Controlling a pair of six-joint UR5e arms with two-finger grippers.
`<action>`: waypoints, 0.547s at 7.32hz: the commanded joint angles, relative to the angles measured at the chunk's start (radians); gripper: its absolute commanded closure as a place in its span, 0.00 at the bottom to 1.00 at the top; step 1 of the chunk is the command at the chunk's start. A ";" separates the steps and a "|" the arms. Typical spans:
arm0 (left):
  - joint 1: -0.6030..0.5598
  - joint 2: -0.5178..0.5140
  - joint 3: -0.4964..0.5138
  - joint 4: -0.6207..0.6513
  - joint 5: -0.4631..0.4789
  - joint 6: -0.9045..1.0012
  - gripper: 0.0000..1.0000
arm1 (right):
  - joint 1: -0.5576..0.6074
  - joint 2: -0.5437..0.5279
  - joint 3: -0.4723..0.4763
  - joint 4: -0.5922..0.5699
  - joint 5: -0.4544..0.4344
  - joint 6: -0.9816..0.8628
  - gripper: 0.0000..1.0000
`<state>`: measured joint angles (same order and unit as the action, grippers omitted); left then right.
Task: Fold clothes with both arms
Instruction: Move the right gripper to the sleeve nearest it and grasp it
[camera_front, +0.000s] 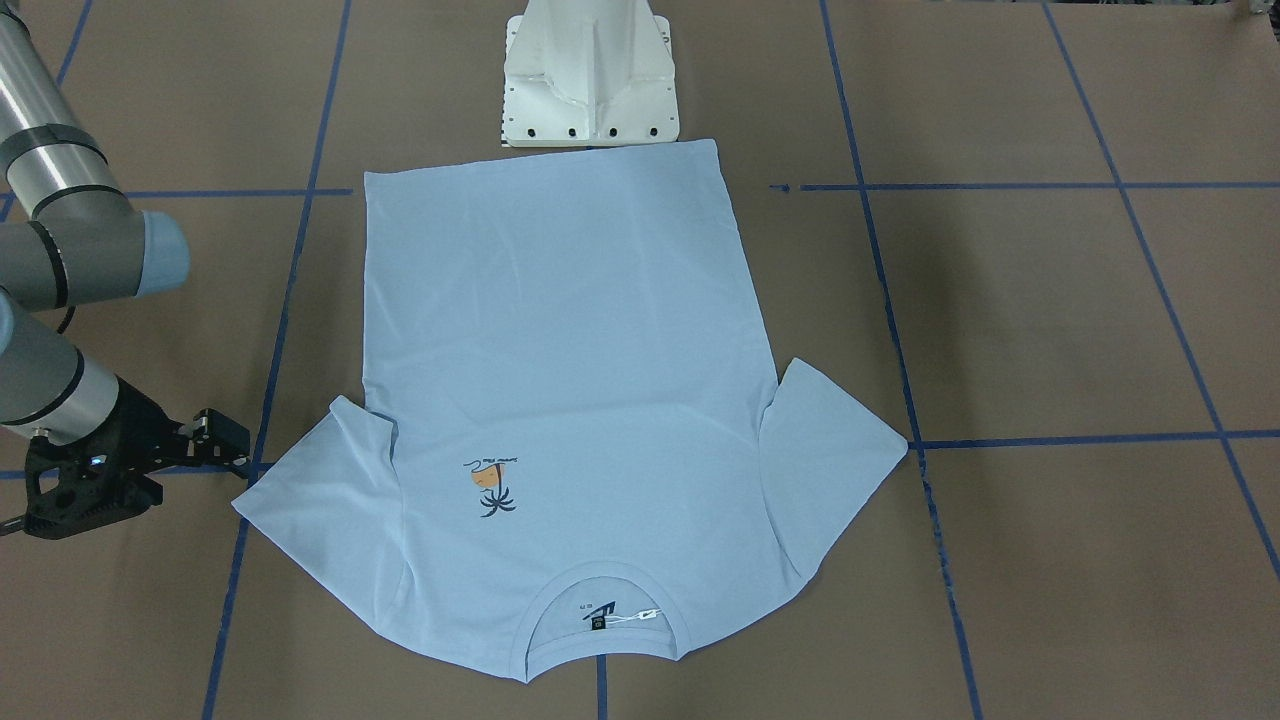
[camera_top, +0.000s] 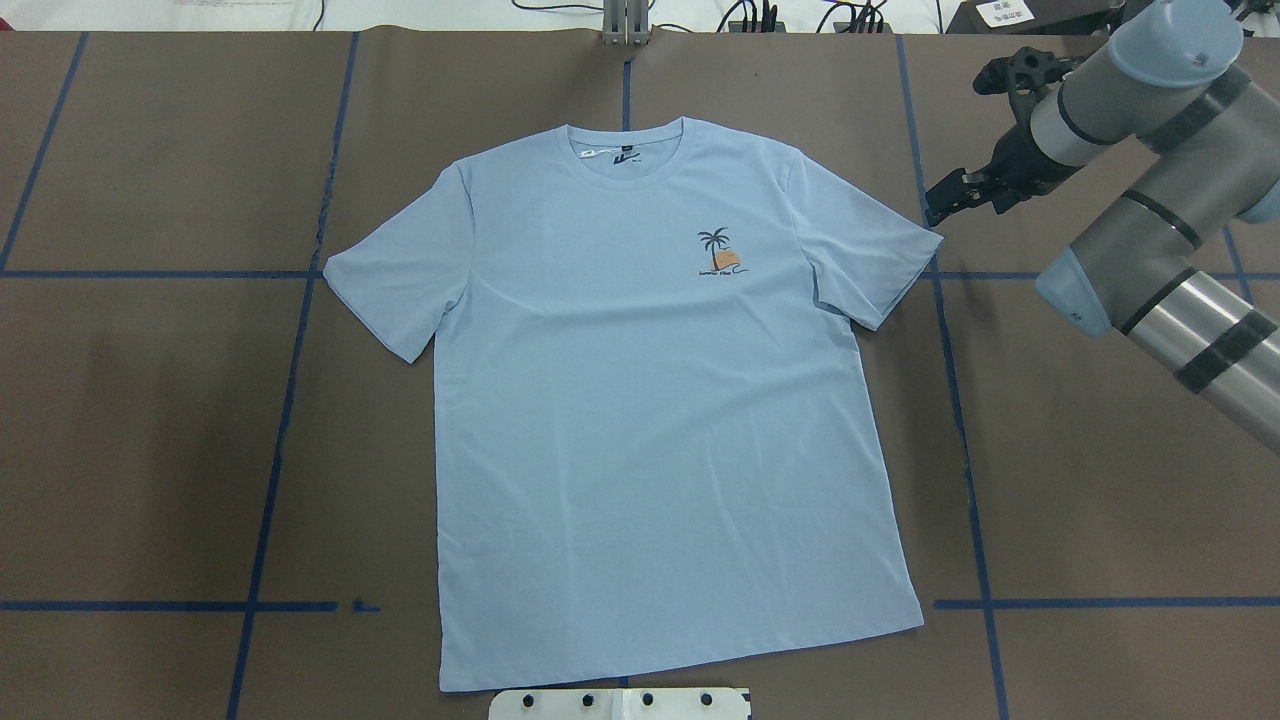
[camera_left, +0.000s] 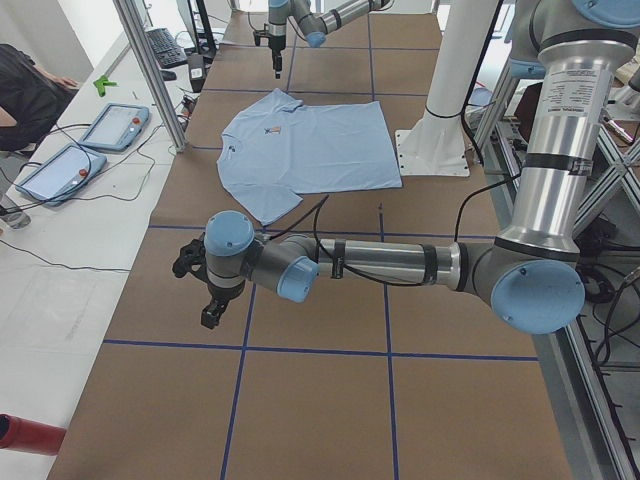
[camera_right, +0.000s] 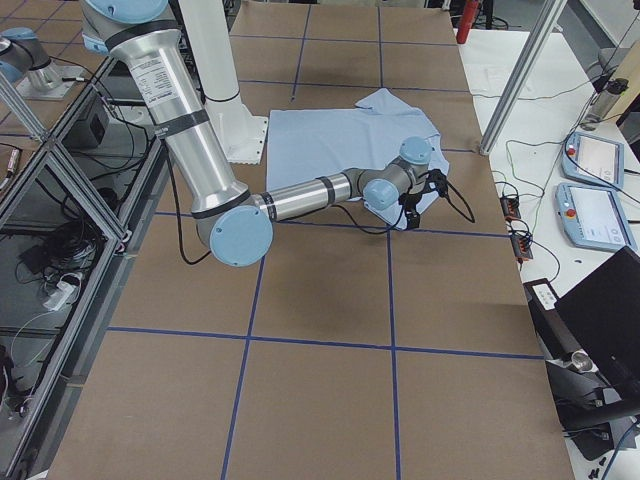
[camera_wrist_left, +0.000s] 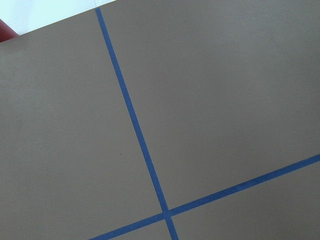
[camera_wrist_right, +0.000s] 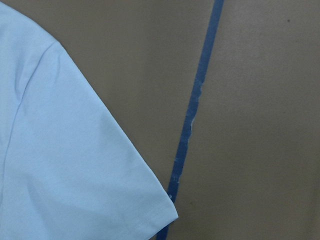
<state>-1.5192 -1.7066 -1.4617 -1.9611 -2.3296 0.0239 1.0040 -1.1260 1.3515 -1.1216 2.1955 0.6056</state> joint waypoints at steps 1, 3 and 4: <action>-0.001 0.001 -0.002 -0.001 -0.001 -0.004 0.00 | -0.031 0.038 -0.084 0.003 -0.011 0.002 0.00; -0.001 0.001 -0.002 -0.001 -0.002 -0.004 0.00 | -0.044 0.052 -0.123 0.003 -0.011 0.002 0.04; -0.001 -0.001 -0.002 -0.001 -0.001 -0.004 0.00 | -0.045 0.054 -0.129 0.002 -0.011 0.002 0.10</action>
<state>-1.5201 -1.7060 -1.4633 -1.9620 -2.3312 0.0201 0.9633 -1.0763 1.2374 -1.1186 2.1847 0.6075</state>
